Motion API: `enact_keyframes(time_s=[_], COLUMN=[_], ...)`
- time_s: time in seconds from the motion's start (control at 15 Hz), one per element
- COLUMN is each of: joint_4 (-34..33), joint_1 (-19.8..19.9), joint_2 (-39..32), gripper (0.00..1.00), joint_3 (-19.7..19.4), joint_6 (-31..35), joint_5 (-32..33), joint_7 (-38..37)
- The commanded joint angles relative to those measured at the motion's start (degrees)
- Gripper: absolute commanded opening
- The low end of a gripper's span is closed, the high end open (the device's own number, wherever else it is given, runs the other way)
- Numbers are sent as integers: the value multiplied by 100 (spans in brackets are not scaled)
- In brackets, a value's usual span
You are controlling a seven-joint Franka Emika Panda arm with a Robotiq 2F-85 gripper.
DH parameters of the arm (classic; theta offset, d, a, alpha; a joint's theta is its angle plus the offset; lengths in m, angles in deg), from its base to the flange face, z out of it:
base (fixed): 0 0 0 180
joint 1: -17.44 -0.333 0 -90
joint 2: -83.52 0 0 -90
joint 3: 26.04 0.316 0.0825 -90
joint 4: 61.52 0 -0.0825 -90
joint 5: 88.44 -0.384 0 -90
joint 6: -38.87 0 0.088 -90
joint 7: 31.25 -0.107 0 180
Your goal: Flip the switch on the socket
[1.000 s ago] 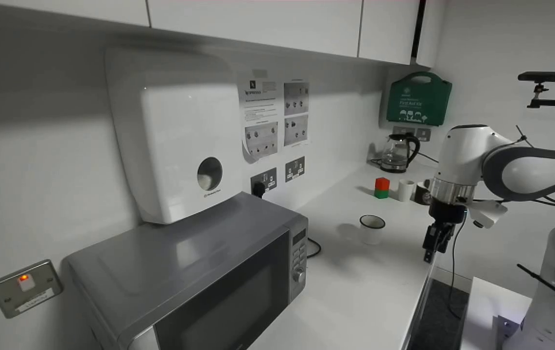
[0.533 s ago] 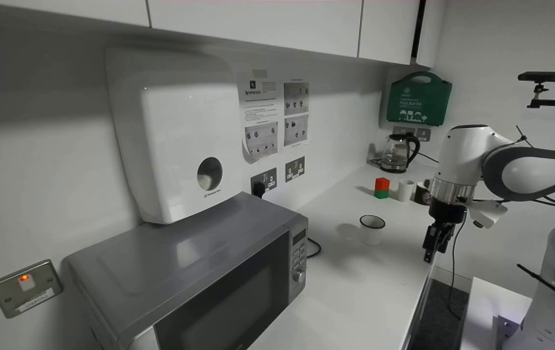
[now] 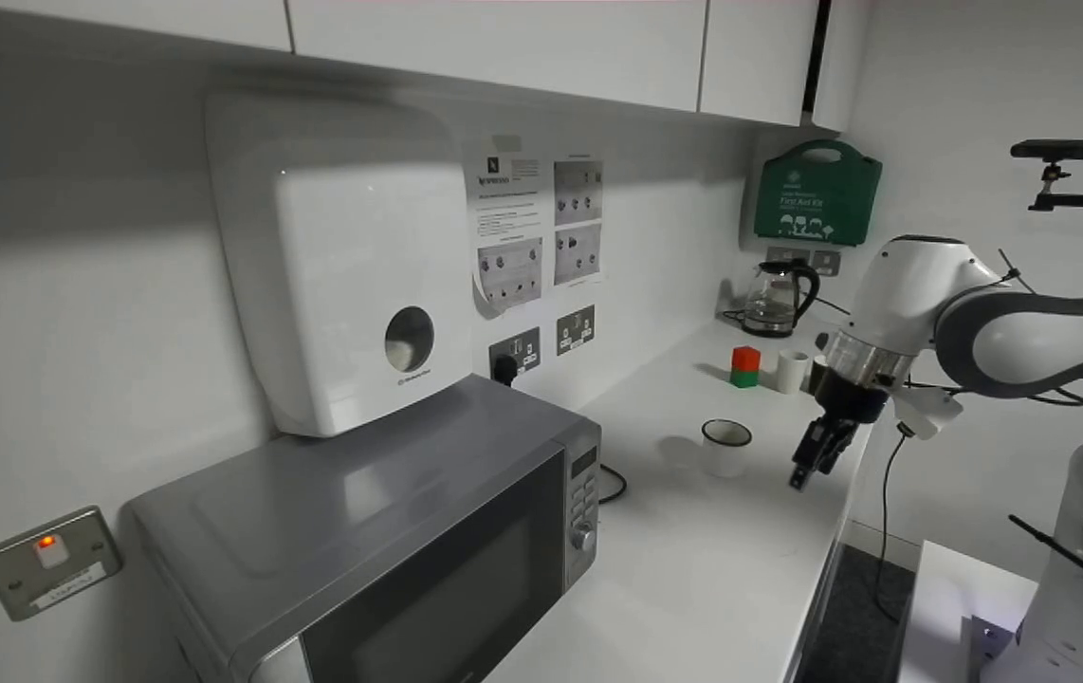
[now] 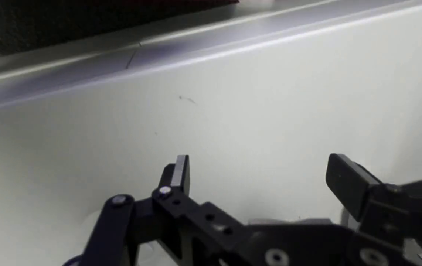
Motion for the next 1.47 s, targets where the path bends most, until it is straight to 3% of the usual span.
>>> enact_keyframes(time_s=[0.0,0.53,0.73,1.0,1.4], joint_4=[-9,-208,-428,-837,-1583], joint_1=[-12,249,520,958,1201], joint_2=[-377,-1634,-2117,-2618,-3111], gripper=[100,100,100,100,100], joint_3=[66,152,210,293,210], joint_6=[1012,3309,3960,4224,4072], joint_5=[62,543,881,1356,1636], joint_7=[259,182,133,53,-19])
